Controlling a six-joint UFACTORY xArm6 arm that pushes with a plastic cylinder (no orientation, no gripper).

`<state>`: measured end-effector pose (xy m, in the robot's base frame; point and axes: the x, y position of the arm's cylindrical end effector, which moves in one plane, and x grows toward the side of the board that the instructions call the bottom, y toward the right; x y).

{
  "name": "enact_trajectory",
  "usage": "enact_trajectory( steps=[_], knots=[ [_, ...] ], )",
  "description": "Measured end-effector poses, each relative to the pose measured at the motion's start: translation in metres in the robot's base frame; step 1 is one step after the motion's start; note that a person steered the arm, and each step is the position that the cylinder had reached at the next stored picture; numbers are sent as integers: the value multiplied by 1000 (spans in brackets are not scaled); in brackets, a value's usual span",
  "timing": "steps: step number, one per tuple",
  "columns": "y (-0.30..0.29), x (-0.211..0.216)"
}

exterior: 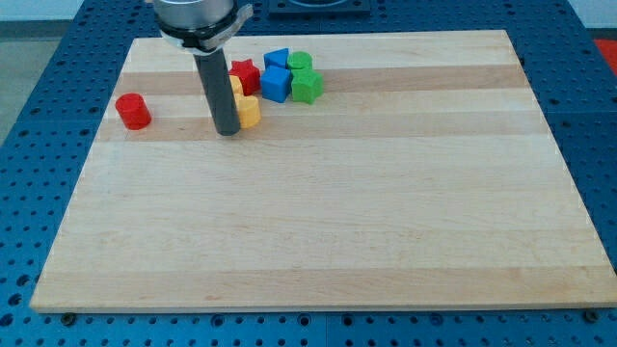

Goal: Push the red circle diagonal to the yellow hexagon

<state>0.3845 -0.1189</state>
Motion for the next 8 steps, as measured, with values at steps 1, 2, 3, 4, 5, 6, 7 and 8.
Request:
enact_trajectory(
  steps=[1, 2, 3, 4, 5, 6, 7, 8],
  knots=[
    [15, -6],
    [28, -6],
    [33, -6],
    [36, -2],
    [2, 41],
    [-77, 57],
    [-182, 57],
    [-186, 53]
  ],
)
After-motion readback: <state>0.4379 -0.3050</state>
